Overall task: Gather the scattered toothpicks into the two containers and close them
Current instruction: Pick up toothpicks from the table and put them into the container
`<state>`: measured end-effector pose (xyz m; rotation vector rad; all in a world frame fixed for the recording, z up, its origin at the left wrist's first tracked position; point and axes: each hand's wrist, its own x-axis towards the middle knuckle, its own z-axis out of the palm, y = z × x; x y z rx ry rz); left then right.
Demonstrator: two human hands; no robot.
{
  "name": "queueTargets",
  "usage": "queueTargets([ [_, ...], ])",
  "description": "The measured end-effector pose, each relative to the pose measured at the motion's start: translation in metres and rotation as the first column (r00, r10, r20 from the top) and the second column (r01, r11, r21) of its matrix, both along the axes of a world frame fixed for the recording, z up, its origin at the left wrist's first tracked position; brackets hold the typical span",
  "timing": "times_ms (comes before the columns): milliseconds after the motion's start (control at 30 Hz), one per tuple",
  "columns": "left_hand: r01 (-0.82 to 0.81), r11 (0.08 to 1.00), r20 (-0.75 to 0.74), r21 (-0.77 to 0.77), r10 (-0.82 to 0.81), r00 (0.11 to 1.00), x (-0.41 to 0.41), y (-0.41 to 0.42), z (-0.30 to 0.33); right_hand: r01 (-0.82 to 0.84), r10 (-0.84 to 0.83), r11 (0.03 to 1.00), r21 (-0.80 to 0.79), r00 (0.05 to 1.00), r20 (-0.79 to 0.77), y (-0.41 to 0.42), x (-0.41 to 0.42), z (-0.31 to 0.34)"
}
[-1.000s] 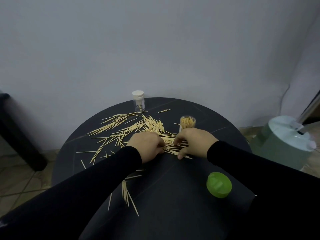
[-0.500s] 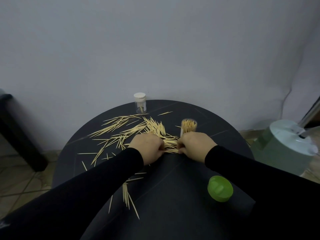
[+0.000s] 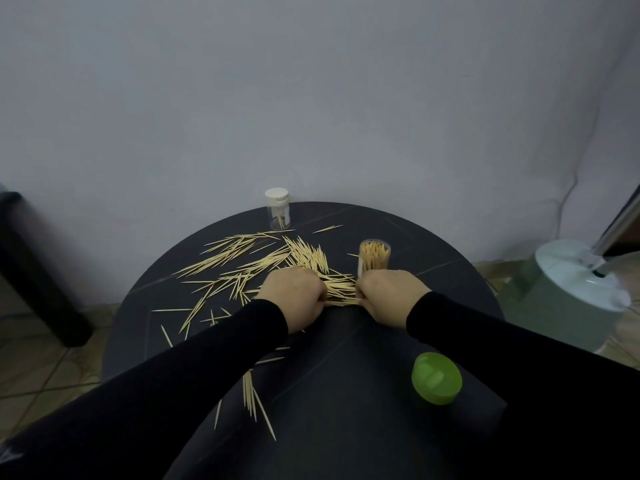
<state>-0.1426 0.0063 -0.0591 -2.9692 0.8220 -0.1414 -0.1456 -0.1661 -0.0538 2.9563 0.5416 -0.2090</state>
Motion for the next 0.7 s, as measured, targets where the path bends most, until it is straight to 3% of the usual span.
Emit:
queueTargets([
  [267, -0.035, 0.986, 0.037, -0.163, 0.041, 0.998, 0.006, 0.003, -0.002, 0.05, -0.055, 0.994, 0.095, 0.997, 0.053, -0.005, -0.007, 0.019],
  [433, -0.089, 0.922, -0.002, -0.376, 0.096, 0.995, 0.01, -0.003, 0.005, 0.061, -0.168, 0.884, 0.464, 0.966, 0.194, -0.01, -0.007, 0.032],
  [533, -0.125, 0.828, -0.053, -0.547, 0.114, 0.992, 0.017, -0.012, 0.012, 0.045, -0.265, 0.726, 0.686, 0.939, 0.218, -0.015, 0.003, 0.031],
  [700, -0.133, 0.574, -0.13, -0.808, 0.047, 0.99, 0.033, -0.031, 0.027, 0.075, -0.419, 0.287, 0.955, 0.907, 0.055, -0.024, 0.023, 0.02],
])
